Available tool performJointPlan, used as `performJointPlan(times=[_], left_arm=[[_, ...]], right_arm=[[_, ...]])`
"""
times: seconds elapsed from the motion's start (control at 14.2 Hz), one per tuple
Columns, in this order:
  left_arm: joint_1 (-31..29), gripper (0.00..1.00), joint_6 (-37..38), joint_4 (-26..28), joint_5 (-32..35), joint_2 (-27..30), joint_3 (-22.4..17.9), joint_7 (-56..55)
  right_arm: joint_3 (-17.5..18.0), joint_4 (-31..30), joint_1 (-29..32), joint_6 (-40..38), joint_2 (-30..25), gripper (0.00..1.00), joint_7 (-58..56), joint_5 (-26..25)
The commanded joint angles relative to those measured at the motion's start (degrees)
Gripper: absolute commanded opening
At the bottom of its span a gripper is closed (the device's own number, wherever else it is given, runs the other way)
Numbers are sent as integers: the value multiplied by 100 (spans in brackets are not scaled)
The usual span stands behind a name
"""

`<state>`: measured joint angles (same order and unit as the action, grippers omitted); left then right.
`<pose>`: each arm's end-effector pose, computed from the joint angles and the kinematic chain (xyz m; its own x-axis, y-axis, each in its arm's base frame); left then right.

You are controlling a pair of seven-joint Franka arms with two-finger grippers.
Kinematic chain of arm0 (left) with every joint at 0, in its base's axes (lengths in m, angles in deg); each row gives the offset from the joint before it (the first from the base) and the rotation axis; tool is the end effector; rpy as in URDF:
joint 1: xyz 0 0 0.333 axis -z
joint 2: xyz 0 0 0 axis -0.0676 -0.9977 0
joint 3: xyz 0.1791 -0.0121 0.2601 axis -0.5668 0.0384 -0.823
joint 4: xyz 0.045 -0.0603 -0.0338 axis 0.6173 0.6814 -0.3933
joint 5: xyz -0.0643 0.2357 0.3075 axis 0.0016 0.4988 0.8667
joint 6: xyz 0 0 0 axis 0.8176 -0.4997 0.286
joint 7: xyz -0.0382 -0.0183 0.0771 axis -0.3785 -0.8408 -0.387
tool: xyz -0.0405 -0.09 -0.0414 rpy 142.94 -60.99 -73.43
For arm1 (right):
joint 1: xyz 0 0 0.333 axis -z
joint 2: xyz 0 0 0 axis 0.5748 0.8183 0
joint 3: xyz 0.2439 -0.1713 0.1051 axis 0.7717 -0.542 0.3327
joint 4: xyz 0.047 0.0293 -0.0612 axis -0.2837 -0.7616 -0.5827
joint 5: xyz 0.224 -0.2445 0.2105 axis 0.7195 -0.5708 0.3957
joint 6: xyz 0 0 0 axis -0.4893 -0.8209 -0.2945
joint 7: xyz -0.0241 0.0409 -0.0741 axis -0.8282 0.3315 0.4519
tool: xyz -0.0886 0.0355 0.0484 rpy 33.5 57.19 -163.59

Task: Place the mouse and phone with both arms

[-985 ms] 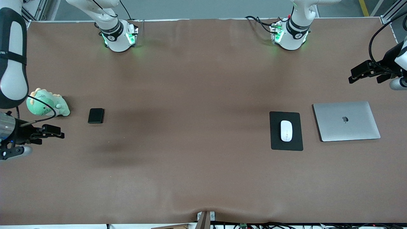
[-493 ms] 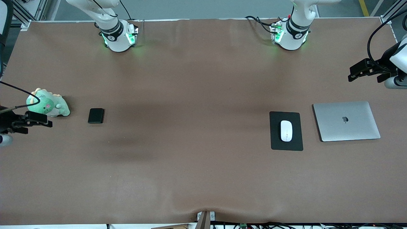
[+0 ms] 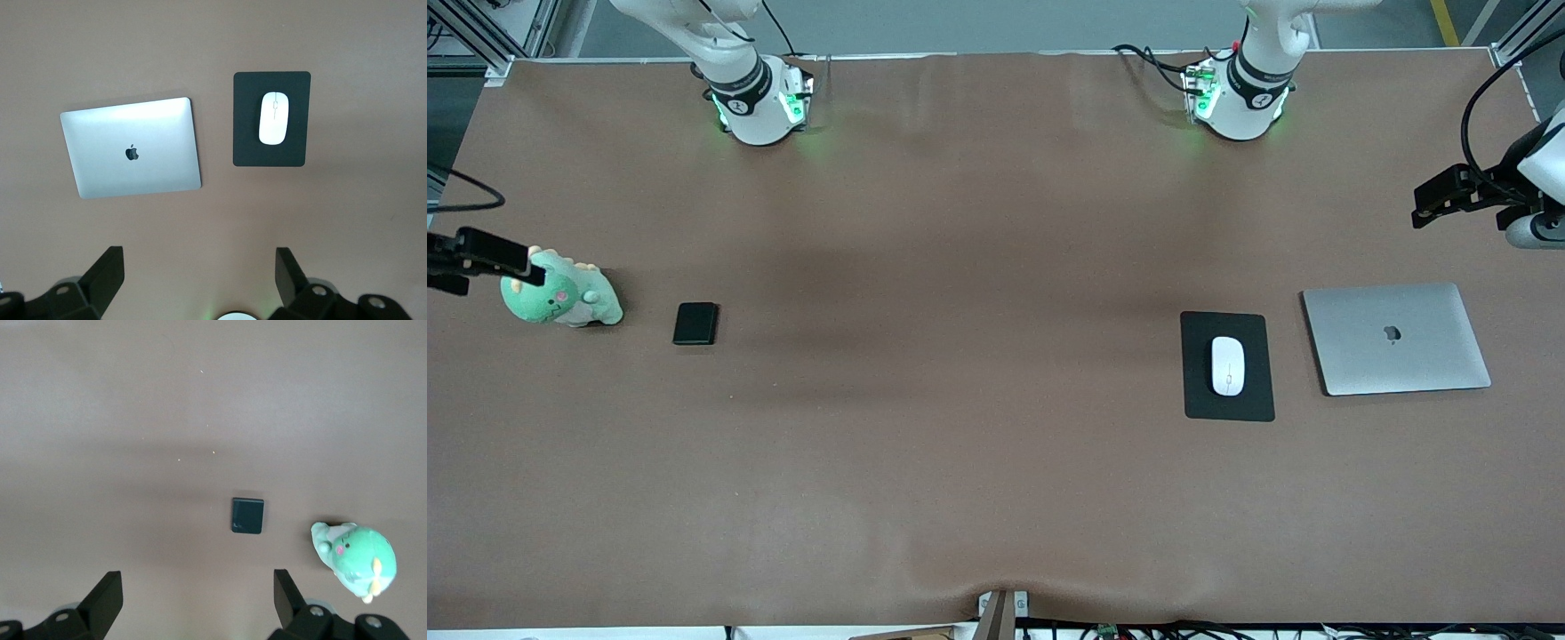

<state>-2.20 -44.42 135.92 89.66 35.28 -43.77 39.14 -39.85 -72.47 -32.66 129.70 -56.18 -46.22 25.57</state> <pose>0.5421 -0.0111 0.6245 0.9950 -0.0714 -0.0705 -0.0745 -0.9963 -0.0426 0.6049 -0.0301 0.6408 0.9944 0.0757 -0.0734 0.0693 -0.9938 -0.0872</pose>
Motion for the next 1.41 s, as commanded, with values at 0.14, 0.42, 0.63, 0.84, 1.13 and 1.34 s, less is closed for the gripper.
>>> performJointPlan(times=[0.14,0.42,0.63,0.84,1.13,1.34], left_arm=[[-27,100,99,-92,124,-22,31,136],[-18,100,108,-84,133,-22,31,136],[-18,100,108,-83,115,-14,31,127],[-44,100,99,-83,19,4,31,30],[-44,100,108,-66,19,22,31,22],[-44,100,108,-66,19,30,31,22]], right_arm=[[1,-1456,-146,215,-1209,100,190,-191],[1,-2239,-137,339,-1798,100,190,-208],[10,-2549,-295,340,-2002,100,190,-322],[-60,-2322,-286,340,-1923,100,172,-340],[-166,-1882,-269,348,-1650,100,146,-331],[-210,-1881,-304,366,-1641,100,120,-349]])
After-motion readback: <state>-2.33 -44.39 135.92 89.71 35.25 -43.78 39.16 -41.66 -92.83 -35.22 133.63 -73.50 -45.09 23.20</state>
